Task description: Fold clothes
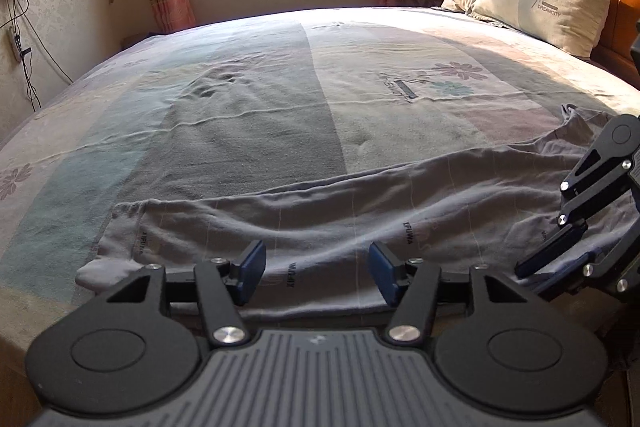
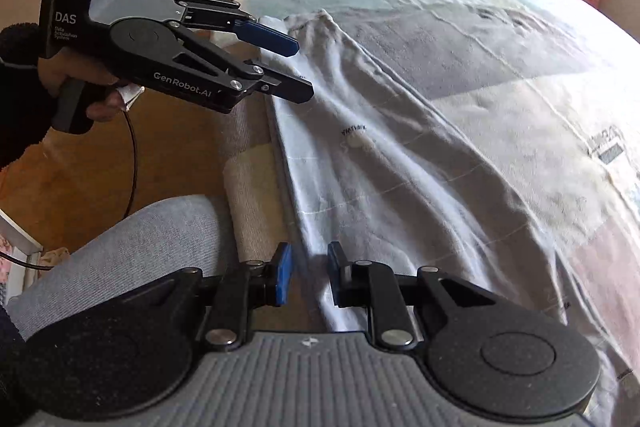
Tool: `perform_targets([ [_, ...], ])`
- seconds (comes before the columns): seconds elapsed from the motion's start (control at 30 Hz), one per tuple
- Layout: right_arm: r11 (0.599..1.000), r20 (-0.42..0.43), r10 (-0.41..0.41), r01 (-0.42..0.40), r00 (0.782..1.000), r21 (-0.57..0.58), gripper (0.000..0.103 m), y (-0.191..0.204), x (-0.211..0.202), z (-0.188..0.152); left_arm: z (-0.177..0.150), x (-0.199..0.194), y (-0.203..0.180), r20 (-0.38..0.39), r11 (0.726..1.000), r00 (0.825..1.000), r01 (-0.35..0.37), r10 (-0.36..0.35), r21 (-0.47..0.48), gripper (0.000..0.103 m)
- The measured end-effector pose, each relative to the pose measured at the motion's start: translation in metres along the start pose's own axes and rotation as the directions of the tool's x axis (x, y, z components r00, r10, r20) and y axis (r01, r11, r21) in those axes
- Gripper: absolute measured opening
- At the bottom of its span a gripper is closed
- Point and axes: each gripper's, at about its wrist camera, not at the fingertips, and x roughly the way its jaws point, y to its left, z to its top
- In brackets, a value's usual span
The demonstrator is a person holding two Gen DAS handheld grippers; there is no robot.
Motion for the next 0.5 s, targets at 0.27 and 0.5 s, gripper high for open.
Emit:
perform_targets([
  [0.27, 0.999, 0.094, -0.031, 0.034, 0.995, -0.030, 0.024, -0.029, -0.015, 0.054, -0.009, -0.022, 0.004, 0.055, 0.997, 0.998, 0.000, 0.005, -0.080, 0.065],
  [0.5, 0.998, 0.096, 0.032, -0.026, 0.995, -0.062, 0.023, -0.062, 0.043, 0.123, -0.021, -0.003, 0.018, -0.004, 0.974, 0.991, 0.127, -0.130, -0.187, 0.069],
])
